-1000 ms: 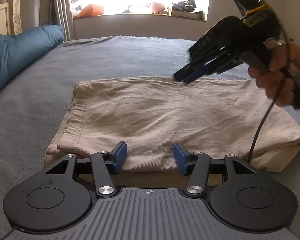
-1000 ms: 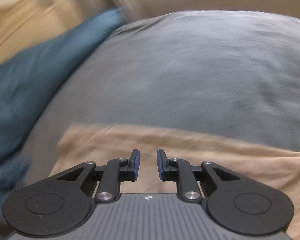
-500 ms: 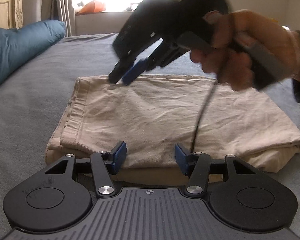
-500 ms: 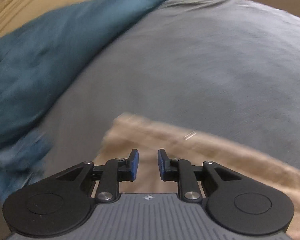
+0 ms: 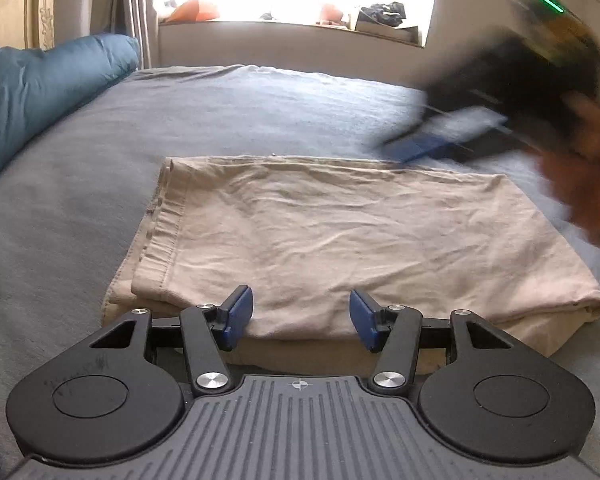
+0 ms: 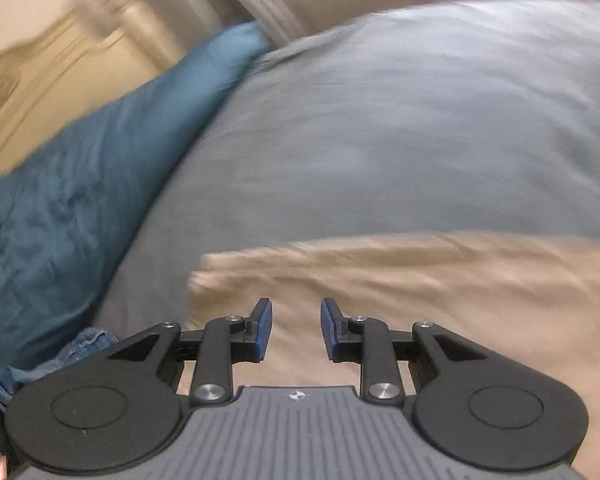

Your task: Fold clothes

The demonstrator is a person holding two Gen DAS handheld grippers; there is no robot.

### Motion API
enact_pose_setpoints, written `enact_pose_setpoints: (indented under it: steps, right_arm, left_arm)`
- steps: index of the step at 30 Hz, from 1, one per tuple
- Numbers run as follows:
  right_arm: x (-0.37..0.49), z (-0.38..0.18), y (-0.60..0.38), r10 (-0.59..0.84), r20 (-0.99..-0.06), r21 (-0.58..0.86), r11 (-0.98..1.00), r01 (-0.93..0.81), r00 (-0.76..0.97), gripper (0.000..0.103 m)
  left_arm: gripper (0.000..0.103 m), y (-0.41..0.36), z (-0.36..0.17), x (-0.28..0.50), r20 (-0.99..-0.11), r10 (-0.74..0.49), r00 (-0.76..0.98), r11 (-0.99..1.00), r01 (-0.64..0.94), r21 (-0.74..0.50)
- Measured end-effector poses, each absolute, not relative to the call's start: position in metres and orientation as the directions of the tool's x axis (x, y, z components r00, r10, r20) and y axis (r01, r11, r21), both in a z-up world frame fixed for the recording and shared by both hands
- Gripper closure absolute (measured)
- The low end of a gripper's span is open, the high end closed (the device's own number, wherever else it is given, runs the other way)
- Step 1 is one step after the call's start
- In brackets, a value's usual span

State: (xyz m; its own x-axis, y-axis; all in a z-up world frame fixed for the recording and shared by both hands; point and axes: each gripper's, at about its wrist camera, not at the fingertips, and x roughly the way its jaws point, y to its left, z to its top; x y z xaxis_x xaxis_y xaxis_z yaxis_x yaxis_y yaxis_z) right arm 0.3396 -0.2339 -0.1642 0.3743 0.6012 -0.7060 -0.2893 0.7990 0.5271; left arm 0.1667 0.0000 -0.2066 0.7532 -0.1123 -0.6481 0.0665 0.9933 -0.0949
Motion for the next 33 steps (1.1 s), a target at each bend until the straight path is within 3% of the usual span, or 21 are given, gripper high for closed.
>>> enact_pose_setpoints:
  steps: [5, 11, 14, 17, 20, 22, 23, 27, 29, 33]
  right_arm:
    - [0.343, -0.19, -0.334, 0.337, -0.819, 0.372, 0.928, -0.018, 0.464, 0.076]
    - [0.404, -0.202, -0.375, 0.216, -0.786, 0.352, 0.927, 0.132, 0.579, 0.077]
    - [0.407, -0.197, -0.4, 0.213, -0.775, 0.429, 0.869, 0.246, 0.595, 0.076]
    - [0.372, -0.181, -0.41, 0.335, -0.719, 0.547, 0.814, 0.198, 0.609, 0.076]
    - [0.344, -0.179, -0.417, 0.456, -0.688, 0.62, 0.774, 0.13, 0.565, 0.069]
    - [0.332, -0.188, -0.436, 0.38, -0.724, 0.572, 0.797, 0.194, 0.575, 0.069]
    - [0.325, -0.192, -0.445, 0.342, -0.741, 0.548, 0.806, 0.225, 0.579, 0.074]
    - [0.3, -0.206, -0.48, 0.196, -0.789, 0.451, 0.828, 0.334, 0.582, 0.073]
    - [0.281, -0.19, -0.477, 0.208, -0.768, 0.445, 0.853, 0.272, 0.605, 0.072]
    - [0.251, -0.165, -0.43, 0.344, -0.732, 0.41, 0.912, -0.021, 0.588, 0.068]
  left_arm:
    - [0.049, -0.006, -0.209, 0.167, -0.665, -0.088, 0.742, 0.996, 0.067, -0.056]
    - [0.049, -0.009, -0.206, 0.167, -0.68, -0.067, 0.73, 0.998, 0.057, -0.037]
    - [0.049, -0.008, -0.203, 0.166, -0.683, -0.056, 0.729, 0.998, 0.046, -0.032]
    - [0.049, -0.007, -0.201, 0.164, -0.683, -0.051, 0.729, 0.999, 0.041, -0.031]
    - [0.049, -0.006, -0.202, 0.167, -0.685, -0.051, 0.727, 0.999, 0.038, -0.034]
    - [0.049, -0.006, -0.203, 0.168, -0.688, -0.049, 0.724, 0.999, 0.029, -0.04]
    - [0.049, -0.005, -0.203, 0.168, -0.686, -0.05, 0.726, 0.999, 0.025, -0.046]
    - [0.049, 0.0, -0.199, 0.166, -0.676, -0.043, 0.735, 0.998, -0.004, -0.067]
    - [0.049, 0.002, -0.198, 0.165, -0.671, -0.035, 0.74, 0.998, -0.015, -0.068]
    - [0.049, -0.003, -0.195, 0.17, -0.676, -0.038, 0.736, 0.998, -0.011, -0.067]
